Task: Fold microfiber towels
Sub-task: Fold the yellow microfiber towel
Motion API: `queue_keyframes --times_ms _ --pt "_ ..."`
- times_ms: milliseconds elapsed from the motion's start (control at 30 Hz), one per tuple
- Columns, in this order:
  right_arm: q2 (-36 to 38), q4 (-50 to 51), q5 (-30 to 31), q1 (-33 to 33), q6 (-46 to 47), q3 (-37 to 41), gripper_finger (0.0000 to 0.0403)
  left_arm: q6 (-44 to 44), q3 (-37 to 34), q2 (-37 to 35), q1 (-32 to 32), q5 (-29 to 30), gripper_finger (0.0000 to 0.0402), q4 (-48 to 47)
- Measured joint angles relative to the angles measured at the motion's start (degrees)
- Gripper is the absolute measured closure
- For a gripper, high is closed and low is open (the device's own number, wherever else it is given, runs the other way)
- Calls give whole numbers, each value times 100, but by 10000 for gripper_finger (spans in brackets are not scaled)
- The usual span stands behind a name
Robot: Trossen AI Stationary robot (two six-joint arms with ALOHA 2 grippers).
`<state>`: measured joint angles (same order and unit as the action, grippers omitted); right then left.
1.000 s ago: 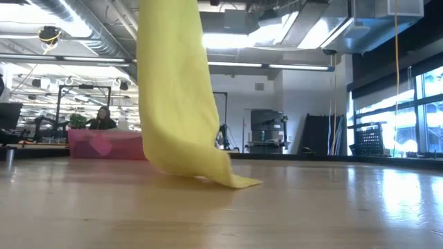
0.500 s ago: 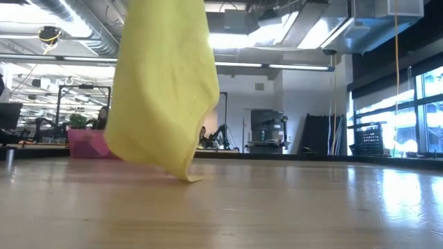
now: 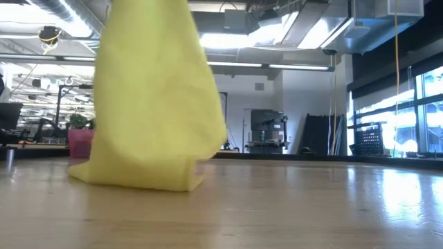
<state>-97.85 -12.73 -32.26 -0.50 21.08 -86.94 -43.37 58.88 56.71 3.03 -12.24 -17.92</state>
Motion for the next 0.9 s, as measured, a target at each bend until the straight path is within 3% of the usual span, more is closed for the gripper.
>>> queue_keyframes --times_ms 233,433,633,900 --pt "2 487 -257 1 -367 -1 275 1 2 -13 4 74 401 176" --pt "-4 162 -175 -161 -1258 -1 296 -125 2 -13 13 -188 401 212" --pt "-44 125 463 -196 -2413 -1 266 -128 2 -13 8 -270 401 191" --pt "-225 151 466 -76 -2427 -1 171 -300 2 13 62 -390 401 512"
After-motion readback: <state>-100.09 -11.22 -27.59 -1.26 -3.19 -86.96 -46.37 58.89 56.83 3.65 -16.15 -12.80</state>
